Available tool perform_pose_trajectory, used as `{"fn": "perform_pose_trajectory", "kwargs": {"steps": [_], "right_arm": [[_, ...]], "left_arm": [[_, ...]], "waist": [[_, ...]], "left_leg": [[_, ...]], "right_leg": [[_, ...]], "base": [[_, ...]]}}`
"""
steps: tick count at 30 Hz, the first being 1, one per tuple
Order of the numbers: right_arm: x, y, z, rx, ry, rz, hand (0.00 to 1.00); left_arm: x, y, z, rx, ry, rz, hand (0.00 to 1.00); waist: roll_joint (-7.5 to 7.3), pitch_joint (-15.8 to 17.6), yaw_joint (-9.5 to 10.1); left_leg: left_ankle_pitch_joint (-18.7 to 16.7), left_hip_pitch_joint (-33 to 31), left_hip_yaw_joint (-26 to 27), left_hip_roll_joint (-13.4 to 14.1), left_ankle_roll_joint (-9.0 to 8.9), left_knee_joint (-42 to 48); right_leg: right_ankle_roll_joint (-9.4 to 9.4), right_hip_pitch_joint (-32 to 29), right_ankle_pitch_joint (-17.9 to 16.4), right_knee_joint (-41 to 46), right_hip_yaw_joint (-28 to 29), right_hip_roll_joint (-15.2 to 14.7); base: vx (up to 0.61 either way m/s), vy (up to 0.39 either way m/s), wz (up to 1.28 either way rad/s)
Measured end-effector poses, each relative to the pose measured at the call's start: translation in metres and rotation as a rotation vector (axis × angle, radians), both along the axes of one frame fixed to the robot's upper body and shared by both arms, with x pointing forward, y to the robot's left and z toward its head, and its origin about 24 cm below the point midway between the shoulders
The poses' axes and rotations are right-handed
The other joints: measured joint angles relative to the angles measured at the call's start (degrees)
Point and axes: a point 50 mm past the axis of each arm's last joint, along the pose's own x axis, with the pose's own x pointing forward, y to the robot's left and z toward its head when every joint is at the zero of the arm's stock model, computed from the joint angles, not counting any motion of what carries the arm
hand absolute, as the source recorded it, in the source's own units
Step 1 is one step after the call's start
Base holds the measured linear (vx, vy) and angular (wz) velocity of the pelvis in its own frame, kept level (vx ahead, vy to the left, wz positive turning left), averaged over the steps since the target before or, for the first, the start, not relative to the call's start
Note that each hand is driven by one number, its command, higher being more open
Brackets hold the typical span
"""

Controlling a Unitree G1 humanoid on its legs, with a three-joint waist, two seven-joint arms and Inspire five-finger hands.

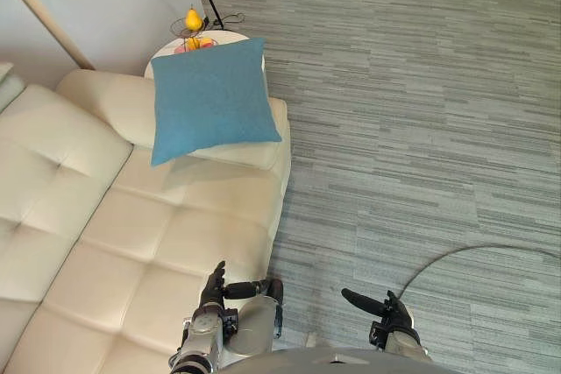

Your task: Pick up cushions and gather them together orderly.

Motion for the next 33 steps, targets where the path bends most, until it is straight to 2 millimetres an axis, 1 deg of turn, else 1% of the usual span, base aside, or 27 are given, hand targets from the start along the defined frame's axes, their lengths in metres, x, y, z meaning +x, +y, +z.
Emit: {"fn": "perform_pose_trajectory", "kwargs": {"steps": [1,2,3,5,6,7,9,10,11,12,13,15,16,18,19,20,21,22,23,25,26,27,28,30,31,32,33], "right_arm": [[0.000,0.001,0.000,0.001,0.001,0.003,1.00],[0.001,0.003,0.000,0.008,-0.001,0.010,1.00],[0.001,0.005,0.000,0.011,-0.001,0.010,1.00],[-0.002,0.007,-0.001,0.013,0.007,0.017,1.00],[-0.005,0.006,-0.001,0.009,0.010,0.024,1.00],[-0.006,0.005,-0.001,0.009,0.007,0.024,1.00],[-0.008,0.004,0.000,0.004,0.003,0.042,1.00],[-0.008,0.000,0.000,-0.008,0.007,0.055,1.00],[-0.009,-0.001,0.000,-0.013,0.008,0.059,1.00],[-0.008,-0.002,0.000,-0.018,0.007,0.061,1.00],[-0.007,-0.002,0.001,-0.018,0.001,0.063,1.00],[0.000,-0.001,0.002,-0.016,-0.015,0.069,1.00],[0.002,-0.001,0.003,-0.015,-0.021,0.071,1.00],[0.002,0.000,0.002,-0.012,-0.017,0.074,1.00],[-0.001,-0.004,0.000,-0.019,0.003,0.075,1.00],[0.000,-0.009,0.001,-0.031,0.005,0.076,1.00],[0.000,-0.011,0.001,-0.035,0.007,0.076,1.00],[-0.003,-0.013,0.000,-0.036,0.024,0.071,1.00],[-0.005,-0.014,-0.001,-0.037,0.029,0.069,1.00],[-0.010,-0.015,-0.001,-0.037,0.036,0.051,1.00],[-0.013,-0.015,-0.002,-0.040,0.044,0.057,1.00],[-0.015,-0.015,-0.003,-0.041,0.051,0.053,1.00],[-0.016,-0.015,-0.003,-0.040,0.052,0.052,1.00],[-0.012,-0.012,-0.002,-0.032,0.037,0.049,1.00],[-0.011,-0.012,-0.002,-0.032,0.037,0.049,1.00],[-0.012,-0.010,-0.002,-0.028,0.037,0.046,1.00],[-0.014,-0.011,-0.002,-0.032,0.039,0.042,1.00]], "left_arm": [[0.000,0.000,0.000,0.001,0.000,0.000,1.00],[0.000,-0.001,0.000,-0.003,0.000,0.000,1.00],[0.000,0.000,0.000,-0.002,0.000,0.000,1.00],[0.000,0.003,0.001,0.007,-0.002,0.000,1.00],[-0.002,0.004,0.000,0.008,0.007,0.000,1.00],[-0.003,0.004,-0.001,0.009,0.014,0.000,1.00],[-0.007,0.006,-0.003,0.014,0.035,-0.002,1.00],[-0.010,0.006,-0.005,0.016,0.048,-0.007,1.00],[-0.011,0.006,-0.005,0.016,0.051,-0.009,1.00],[-0.013,0.005,-0.006,0.017,0.056,-0.012,1.00],[-0.017,0.005,-0.007,0.015,0.065,-0.008,1.00],[-0.019,0.005,-0.008,0.015,0.071,-0.003,1.00],[-0.019,0.005,-0.008,0.016,0.071,-0.001,1.00],[-0.022,0.007,-0.009,0.021,0.082,0.001,1.00],[-0.023,0.005,-0.011,0.016,0.100,-0.001,1.00],[-0.025,0.001,-0.012,0.006,0.106,-0.002,1.00],[-0.025,-0.001,-0.013,-0.001,0.111,-0.002,1.00],[-0.028,-0.004,-0.015,-0.013,0.123,0.008,1.00],[-0.028,-0.004,-0.015,-0.014,0.122,0.015,1.00],[-0.025,0.000,-0.013,-0.018,0.106,0.047,1.00],[-0.023,0.003,-0.011,-0.016,0.090,0.071,1.00],[-0.020,0.003,-0.009,-0.016,0.071,0.084,1.00],[-0.019,0.003,-0.009,-0.015,0.065,0.083,1.00],[-0.016,0.002,-0.007,-0.015,0.042,0.069,1.00],[-0.016,0.002,-0.007,-0.015,0.042,0.069,1.00],[-0.016,0.002,-0.007,-0.015,0.043,0.069,1.00],[-0.016,0.002,-0.007,-0.016,0.042,0.067,1.00]], "waist": [[-0.09,-0.1,0.35],[-0.10,-0.3,0.65],[-0.50,-0.5,0.76],[-2.16,-1.3,1.29],[-2.50,-1.6,1.43],[-2.65,-1.7,1.42],[-3.19,-1.6,0.46],[-3.14,-1.6,-0.06],[-3.11,-1.7,-0.30],[-2.97,-1.7,-0.59],[-2.34,-2.1,-0.90],[-2.03,-2.2,-0.95],[-1.94,-2.2,-1.03],[-2.51,-2.2,-1.24],[-1.50,-2.5,-1.48],[-0.23,-2.9,-1.31],[0.16,-2.9,-1.31],[1.12,-3.3,-1.55],[1.23,-3.3,-1.66],[1.34,-2.5,-2.29],[1.26,-1.8,-2.16],[1.23,-1.5,-1.39],[1.10,-1.6,-1.10],[0.91,-1.6,-0.86],[0.91,-1.6,-0.86],[0.83,-1.5,-0.84],[0.74,-1.5,-0.87]], "left_leg": [[2.3,0.7,0.2,-0.1,-0.17,-0.6],[5.3,1.4,0.7,-0.6,1.40,-1.1],[5.8,1.3,1.0,-1.1,2.33,-0.3],[0.4,1.6,3.8,-3.1,4.57,5.4],[-1.7,3.6,4.8,-4.1,5.25,5.8],[-2.7,5.5,5.0,-4.9,5.66,5.5],[-5.3,11.5,4.5,-7.0,7.01,3.8],[-6.4,15.0,3.7,-7.4,7.31,3.2],[-6.7,16.3,3.0,-7.4,7.29,2.7],[-6.7,20.0,2.1,-6.8,7.26,0.3],[-7.0,22.1,1.2,-5.4,6.75,-1.2],[-7.6,23.7,0.7,-3.0,5.76,-2.0],[-8.1,24.3,-0.2,-1.9,4.87,-2.1],[-9.2,25.4,-1.6,-1.0,3.15,-2.1],[-9.7,26.3,-3.7,0.3,2.41,-2.1],[-9.7,25.8,-5.6,1.4,2.38,-1.3],[-9.6,25.8,-6.2,1.9,2.33,-0.7],[-9.3,24.9,-7.3,2.9,1.75,2.6],[-9.1,23.9,-7.7,3.1,1.36,5.2],[-6.5,17.1,-8.8,3.3,-2.05,20.4],[-6.8,11.0,-7.7,4.7,-2.74,32.6],[-8.4,7.9,-5.6,5.3,-2.36,35.6],[-8.7,7.2,-4.4,5.2,-1.95,34.9],[-8.9,5.3,0.9,4.0,-0.98,21.0],[-8.9,5.3,1.0,4.0,-0.98,20.6],[-7.6,5.5,3.5,3.6,-0.10,12.4],[-3.7,5.7,6.7,3.0,0.28,4.3]], "right_leg": [[0.42,0.6,-0.5,-0.1,0.7,-0.1],[1.67,1.7,-1.3,-0.4,1.7,-0.7],[2.33,1.9,-1.8,-0.5,2.1,-1.2],[5.40,2.8,-3.7,2.4,4.2,-4.7],[7.83,1.6,-5.2,8.7,5.4,-6.6],[9.10,-0.7,-6.0,16.7,6.1,-8.0],[12.06,-10.5,-3.5,42.8,6.9,-12.9],[11.47,-13.4,-3.9,48.7,5.8,-14.4],[11.18,-14.2,-4.0,49.5,4.9,-14.9],[9.55,-15.6,-5.0,46.9,2.0,-15.7],[8.93,-17.6,-5.3,39.6,-0.4,-15.6],[9.06,-20.7,-4.5,29.3,0.0,-13.8],[8.93,-21.8,-2.7,23.9,1.6,-12.2],[8.86,-22.3,5.0,16.2,6.4,-9.7],[6.26,-20.9,8.5,15.4,7.3,-7.5],[5.13,-20.7,7.3,15.8,7.4,-6.1],[4.79,-20.6,6.6,16.0,7.0,-5.7],[3.76,-19.5,5.1,15.9,6.0,-4.6],[3.46,-18.6,4.7,15.6,5.5,-4.4],[2.70,-14.7,3.5,13.2,2.6,-3.9],[2.12,-10.5,3.2,10.5,0.3,-2.7],[2.06,-7.3,3.3,8.1,-1.2,-2.0],[2.08,-6.3,3.2,7.3,-1.7,-1.9],[2.17,-3.1,3.3,3.7,-3.2,-2.0],[2.17,-3.1,3.3,3.7,-3.2,-2.0],[2.49,-2.3,3.1,2.9,-4.3,-2.4],[3.27,-1.9,2.6,2.7,-5.8,-3.1]], "base": [[0.41,0.114,-0.42],[0.36,0.093,-0.29],[0.48,0.115,-0.27],[0.53,0.154,-0.34],[0.48,0.171,-0.33],[0.48,0.183,-0.16],[0.50,0.146,0.13],[0.51,0.071,0.33],[0.49,0.016,0.51],[0.45,-0.042,0.56],[0.36,-0.069,0.54],[0.35,-0.153,0.31],[0.36,-0.220,0.31],[0.38,-0.305,0.29],[0.43,-0.391,0.11],[0.33,-0.327,0.01],[0.28,-0.310,-0.05],[0.22,-0.239,0.07],[0.25,-0.287,0.35],[0.21,-0.304,0.66],[0.19,-0.276,0.78],[0.14,-0.189,0.63],[0.13,-0.131,0.40],[0.19,-0.060,0.29],[0.21,0.003,0.32],[0.23,0.073,0.45],[0.18,0.069,0.57]]}}
